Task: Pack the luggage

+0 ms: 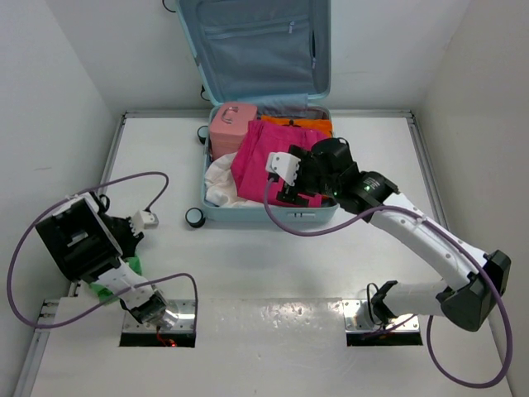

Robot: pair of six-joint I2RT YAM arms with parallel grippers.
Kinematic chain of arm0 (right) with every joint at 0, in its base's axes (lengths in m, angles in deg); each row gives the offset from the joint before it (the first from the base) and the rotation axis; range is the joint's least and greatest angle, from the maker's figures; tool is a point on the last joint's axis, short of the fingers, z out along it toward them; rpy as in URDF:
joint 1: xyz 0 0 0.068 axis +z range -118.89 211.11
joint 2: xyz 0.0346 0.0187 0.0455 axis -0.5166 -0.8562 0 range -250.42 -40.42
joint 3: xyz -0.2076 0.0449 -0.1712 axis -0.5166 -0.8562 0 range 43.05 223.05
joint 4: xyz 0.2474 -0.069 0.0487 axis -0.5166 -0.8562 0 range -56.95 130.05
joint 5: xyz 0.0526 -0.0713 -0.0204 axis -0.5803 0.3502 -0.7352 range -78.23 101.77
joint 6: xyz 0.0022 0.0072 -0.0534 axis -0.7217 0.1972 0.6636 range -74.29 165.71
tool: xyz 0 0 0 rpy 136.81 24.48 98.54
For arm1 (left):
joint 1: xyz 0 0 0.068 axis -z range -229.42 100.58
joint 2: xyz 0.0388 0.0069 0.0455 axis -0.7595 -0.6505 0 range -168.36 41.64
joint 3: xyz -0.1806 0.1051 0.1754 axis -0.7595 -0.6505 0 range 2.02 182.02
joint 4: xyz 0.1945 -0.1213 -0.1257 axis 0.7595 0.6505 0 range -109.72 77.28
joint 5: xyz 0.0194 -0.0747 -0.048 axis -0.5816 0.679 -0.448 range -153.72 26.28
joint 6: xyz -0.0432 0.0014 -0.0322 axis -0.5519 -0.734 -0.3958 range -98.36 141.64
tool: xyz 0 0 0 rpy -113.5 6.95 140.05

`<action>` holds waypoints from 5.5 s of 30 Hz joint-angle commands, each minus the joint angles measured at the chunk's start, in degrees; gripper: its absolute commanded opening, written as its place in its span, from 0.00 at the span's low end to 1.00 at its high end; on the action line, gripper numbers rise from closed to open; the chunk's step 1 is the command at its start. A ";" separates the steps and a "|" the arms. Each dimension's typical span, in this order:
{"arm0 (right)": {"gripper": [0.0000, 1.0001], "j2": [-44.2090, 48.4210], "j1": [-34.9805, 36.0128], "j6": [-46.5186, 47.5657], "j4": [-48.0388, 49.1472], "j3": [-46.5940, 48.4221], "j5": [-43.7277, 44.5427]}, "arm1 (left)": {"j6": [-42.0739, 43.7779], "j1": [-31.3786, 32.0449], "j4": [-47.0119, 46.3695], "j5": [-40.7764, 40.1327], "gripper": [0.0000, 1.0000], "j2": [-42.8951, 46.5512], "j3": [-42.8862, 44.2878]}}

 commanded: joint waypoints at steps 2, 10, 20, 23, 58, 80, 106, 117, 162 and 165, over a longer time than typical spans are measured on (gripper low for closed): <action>0.78 2.76 0.55 -0.70 2.39 -1.40 2.98 | 3.88 0.36 -1.98 10.14 0.23 5.36 0.37; 0.78 7.42 0.20 -5.63 1.87 -5.97 6.42 | 1.43 9.31 13.84 34.02 0.00 21.27 15.65; 0.78 12.52 -2.60 -10.37 1.69 -9.92 9.32 | -32.39 30.14 -13.72 46.80 0.00 36.07 18.38; 0.78 12.61 -4.28 -11.25 2.04 -10.45 8.97 | -43.90 37.69 -19.62 47.42 0.00 30.98 22.25; 0.78 9.18 -15.00 -10.20 -0.24 -9.49 0.71 | -92.81 57.57 -35.63 -20.53 0.00 -11.85 27.45; 0.80 11.29 -17.98 -20.82 5.64 -5.62 3.43 | -98.34 56.53 -45.39 -6.89 1.00 13.11 37.27; 0.93 -4.87 -48.84 -47.64 20.00 3.16 -16.78 | -130.66 32.88 -85.97 11.90 0.67 -39.14 73.40; 0.90 -7.87 -51.21 -46.50 12.77 6.95 -19.77 | -127.61 34.55 -91.18 3.12 0.36 -51.39 85.89; 0.85 -5.40 -61.67 -42.28 15.76 -5.10 -24.78 | -84.58 13.11 -52.79 51.36 0.84 45.11 -9.82; 0.84 -7.16 -61.32 -42.81 15.49 -4.04 -25.74 | -62.85 13.11 -34.75 60.58 0.80 44.58 -5.80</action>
